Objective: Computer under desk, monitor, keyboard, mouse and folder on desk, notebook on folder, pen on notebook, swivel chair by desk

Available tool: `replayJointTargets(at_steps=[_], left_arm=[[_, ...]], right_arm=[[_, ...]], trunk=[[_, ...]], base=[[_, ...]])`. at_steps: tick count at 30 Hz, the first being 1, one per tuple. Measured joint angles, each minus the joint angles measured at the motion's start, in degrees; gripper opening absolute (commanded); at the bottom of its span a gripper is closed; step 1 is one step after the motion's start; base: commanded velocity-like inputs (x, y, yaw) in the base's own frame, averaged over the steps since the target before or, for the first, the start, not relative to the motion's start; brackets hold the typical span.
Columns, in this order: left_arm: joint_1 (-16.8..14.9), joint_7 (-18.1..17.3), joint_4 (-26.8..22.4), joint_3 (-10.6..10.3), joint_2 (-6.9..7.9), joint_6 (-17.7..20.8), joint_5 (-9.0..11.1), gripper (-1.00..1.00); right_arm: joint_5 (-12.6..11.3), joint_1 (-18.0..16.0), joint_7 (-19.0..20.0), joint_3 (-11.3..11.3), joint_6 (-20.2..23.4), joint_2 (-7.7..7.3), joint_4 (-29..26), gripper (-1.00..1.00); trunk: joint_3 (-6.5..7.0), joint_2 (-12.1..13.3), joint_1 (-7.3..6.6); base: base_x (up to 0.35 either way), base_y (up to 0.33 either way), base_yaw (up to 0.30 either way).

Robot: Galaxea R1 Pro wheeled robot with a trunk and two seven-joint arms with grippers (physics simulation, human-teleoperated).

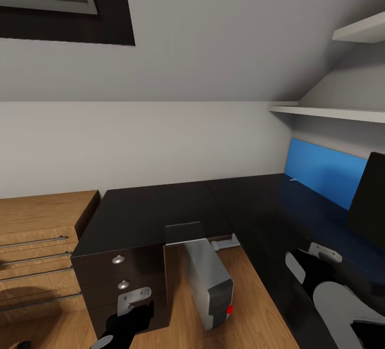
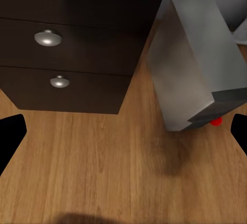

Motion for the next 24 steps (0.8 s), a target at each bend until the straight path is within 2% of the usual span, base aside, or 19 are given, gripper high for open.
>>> replayJointTargets(at_steps=[4,5,11,12,13,15,21,24], left_arm=[[0.0,0.0,0.0,0.0,0.0,0.1,0.0,1.0],[0.0,0.0,0.1,0.0,0.0,0.1,0.0,1.0],[0.0,0.0,0.1,0.0,0.0,0.1,0.0,1.0],[0.0,0.0,0.1,0.0,0.0,0.1,0.0,1.0],[0.0,0.0,0.1,0.0,0.0,0.1,0.0,1.0],[0.0,0.0,0.1,0.0,0.0,0.1,0.0,1.0],[0.0,0.0,0.1,0.0,0.0,0.0,-0.1,1.0],[0.0,-0.1,0.1,0.0,0.0,0.1,0.0,1.0]], right_arm=[[0.3,0.1,-0.2,-0.1,0.0,1.75,-4.8,1.0],[0.4,0.2,-0.3,-0.1,0.0,2.57,-6.7,1.0],[0.6,0.5,-0.4,0.0,0.1,4.48,-11.5,1.0],[0.6,0.7,-0.5,0.1,0.2,5.23,-12.3,1.0],[0.6,0.8,-0.5,0.1,0.2,5.25,-12.3,1.0],[0.6,1.0,-0.5,0.2,0.2,6.54,-13.1,1.0],[1.2,1.3,-0.9,0.5,0.2,8.82,-13.6,1.0],[3.8,1.4,-1.6,0.7,0.1,11.05,-13.5,1.0]], trunk=[[0.0,0.0,0.0],[0.0,0.0,0.0],[0.0,0.0,0.0],[0.0,0.0,0.0],[0.0,0.0,0.0],[0.0,0.0,0.0],[0.0,0.0,0.0],[0.0,0.0,0.0]], base=[[0.0,0.0,0.0],[0.0,0.0,0.0],[0.0,0.0,0.0],[0.0,0.0,0.0],[0.0,0.0,0.0],[0.0,0.0,0.0],[0.0,0.0,0.002],[0.0,0.0,0.09]])
